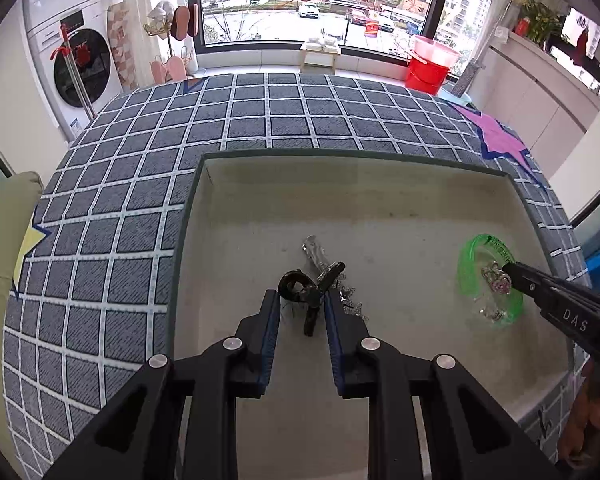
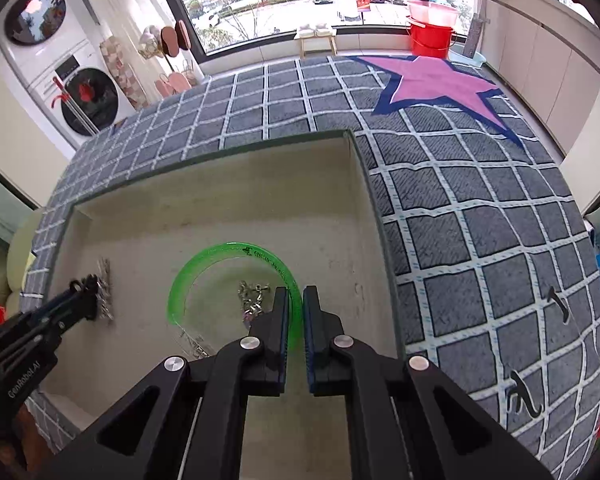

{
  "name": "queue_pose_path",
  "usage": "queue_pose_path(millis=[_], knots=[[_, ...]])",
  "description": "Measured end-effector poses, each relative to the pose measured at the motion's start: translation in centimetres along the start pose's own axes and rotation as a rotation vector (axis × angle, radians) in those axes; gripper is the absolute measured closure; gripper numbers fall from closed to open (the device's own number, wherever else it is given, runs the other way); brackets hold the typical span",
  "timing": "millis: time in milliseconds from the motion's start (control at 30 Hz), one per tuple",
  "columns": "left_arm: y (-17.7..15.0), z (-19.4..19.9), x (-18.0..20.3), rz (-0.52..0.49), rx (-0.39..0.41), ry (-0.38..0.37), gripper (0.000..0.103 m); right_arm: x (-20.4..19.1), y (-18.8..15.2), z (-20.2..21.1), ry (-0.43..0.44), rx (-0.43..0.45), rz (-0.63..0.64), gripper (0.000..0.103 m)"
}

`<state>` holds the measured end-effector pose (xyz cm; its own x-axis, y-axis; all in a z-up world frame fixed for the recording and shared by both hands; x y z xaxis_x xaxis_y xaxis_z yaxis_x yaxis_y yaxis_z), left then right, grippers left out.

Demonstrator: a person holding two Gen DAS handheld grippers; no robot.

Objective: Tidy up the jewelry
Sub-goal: 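Carry the clip into the tray with the left tool while the right tool carries the bangle, then withdraw both open tools from the tray back over the table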

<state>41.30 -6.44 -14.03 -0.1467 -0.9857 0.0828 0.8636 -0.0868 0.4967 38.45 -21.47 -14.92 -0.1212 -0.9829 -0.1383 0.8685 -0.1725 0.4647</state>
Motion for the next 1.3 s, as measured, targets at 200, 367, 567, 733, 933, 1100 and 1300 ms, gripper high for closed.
queue_pose_path(millis=[200, 367, 567, 733, 933, 1100, 1300], knots=[[-0.3, -0.7, 0.2, -0.039, -0.004, 0.049, 0.067, -0.4, 0.0, -0.1, -0.028, -0.001, 0.042, 0.095], [-0.4, -0.3, 0.1, -0.039, 0.019, 0.070, 0.067, -0.6, -0.1, 0.2, -0.011, -0.005, 0.038, 0.055], [-0.2, 1.0, 0.0, -0.024, 0.044, 0.070, 0.066, -1.6, -0.1, 2.3, 0.040, 0.039, 0.034, 0.043], [-0.3, 2.7, 0.3, -0.034, 0.078, 0.063, 0.066, -1.6, -0.6, 4.4, 0.088, 0.062, -0.002, 0.040], [-1.2, 5.3, -0.3, -0.019, 0.104, 0.060, 0.033, -0.9, -2.0, 6.2, 0.113, 0.057, -0.036, 0.032], [-2.8, 8.7, -0.4, -0.051, 0.182, 0.101, 0.000, -1.1, -3.8, 8.0, 0.147, 0.049, -0.041, 0.023], [-5.6, 11.6, -1.4, -0.017, 0.184, 0.092, 0.000, -1.8, -6.4, 10.4, 0.171, 0.049, -0.026, 0.022]])
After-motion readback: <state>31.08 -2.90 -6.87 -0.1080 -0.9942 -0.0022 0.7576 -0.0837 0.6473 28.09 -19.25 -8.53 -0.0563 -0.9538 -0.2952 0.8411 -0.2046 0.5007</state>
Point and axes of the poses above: each gripper's, at about its wrist camera, not at the fingertips, and z roughly against the way its jaws point, x to its right, y to its top, the point moved 9 cm from there along -z, roughly the way its jaws point, and after that the axes turned 1 degree about z, right-handed, at the moved point
